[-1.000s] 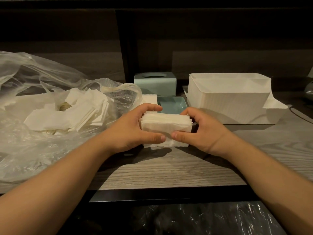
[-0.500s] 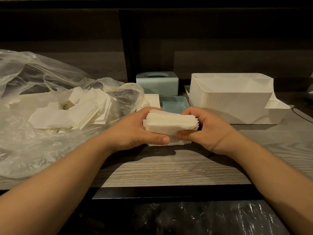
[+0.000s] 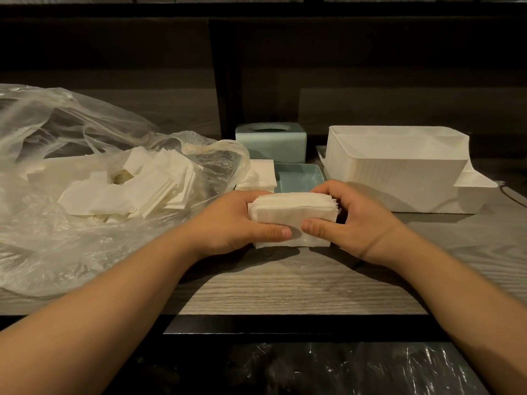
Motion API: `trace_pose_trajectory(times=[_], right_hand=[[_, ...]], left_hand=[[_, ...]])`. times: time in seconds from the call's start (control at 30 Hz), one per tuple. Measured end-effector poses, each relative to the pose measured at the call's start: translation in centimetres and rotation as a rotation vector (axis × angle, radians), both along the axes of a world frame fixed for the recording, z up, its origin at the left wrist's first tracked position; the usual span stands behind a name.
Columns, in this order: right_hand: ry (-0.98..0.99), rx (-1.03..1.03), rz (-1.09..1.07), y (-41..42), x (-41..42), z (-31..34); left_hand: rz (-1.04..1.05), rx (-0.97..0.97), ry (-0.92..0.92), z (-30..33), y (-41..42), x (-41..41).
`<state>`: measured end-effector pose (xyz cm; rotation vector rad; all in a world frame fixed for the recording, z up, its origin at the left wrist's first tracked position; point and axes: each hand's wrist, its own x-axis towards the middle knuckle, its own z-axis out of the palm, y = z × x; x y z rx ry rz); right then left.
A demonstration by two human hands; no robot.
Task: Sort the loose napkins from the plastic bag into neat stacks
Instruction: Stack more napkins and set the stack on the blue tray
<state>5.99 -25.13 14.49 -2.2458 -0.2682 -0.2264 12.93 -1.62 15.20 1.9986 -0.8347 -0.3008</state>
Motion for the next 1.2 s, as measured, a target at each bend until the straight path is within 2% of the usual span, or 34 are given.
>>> trace_pose_trajectory(times=[0.2,0.4,0.53,0.67,0.73,0.77,0.83,0.9,0.97,1.07,1.13,1.2], right_hand=[[-0.009,-0.024,-0.007,0.1,-0.2,0.2],[0.053,-0.028,-0.020,0.3,-0.7,1.0],[0.024,-0.003,-0.037,1.2,-0.5,3.5],[-0.049,-0.241,-0.013,3.1,0.6,6.4],[-0.092,-0.275,-0.004,3.5,1.1,6.9],[-0.122,-0.227,-0.014,3.6,1.3,6.9],[-0.149,0.050,-0.031,3.9,1.4,6.2],[-0.156,0.336,-0.049,4.0,1.1,5.1],[-0.150,0.438,-0.086,3.2,0.8,3.9],[-0.018,0.348,-0.129,1.4,-0.3,2.7],[0.057,0.222,-0.140,0.5,-0.8,1.9],[0.071,0.150,-0.113,0.3,-1.0,1.2]], left_hand=[[0.009,0.001,0.023,0.1,0.0,0.0],[0.083,-0.234,0.185,0.5,-0.4,-0.1],[0.100,-0.282,0.204,0.7,-0.6,-0.1],[0.077,-0.272,0.187,0.9,-0.7,-0.3],[0.126,-0.331,0.202,0.9,-0.9,-0.2],[0.146,-0.385,0.243,0.9,-0.9,-0.1],[0.101,-0.440,0.358,1.1,-0.9,-0.2],[0.036,-0.338,0.374,1.4,-0.9,-0.6],[0.068,-0.235,0.283,1.4,-0.8,-0.4],[0.188,-0.235,0.209,1.4,-0.8,0.0],[0.177,-0.254,0.220,1.2,-0.7,0.1],[0.145,-0.187,0.173,0.9,-0.7,0.0]])
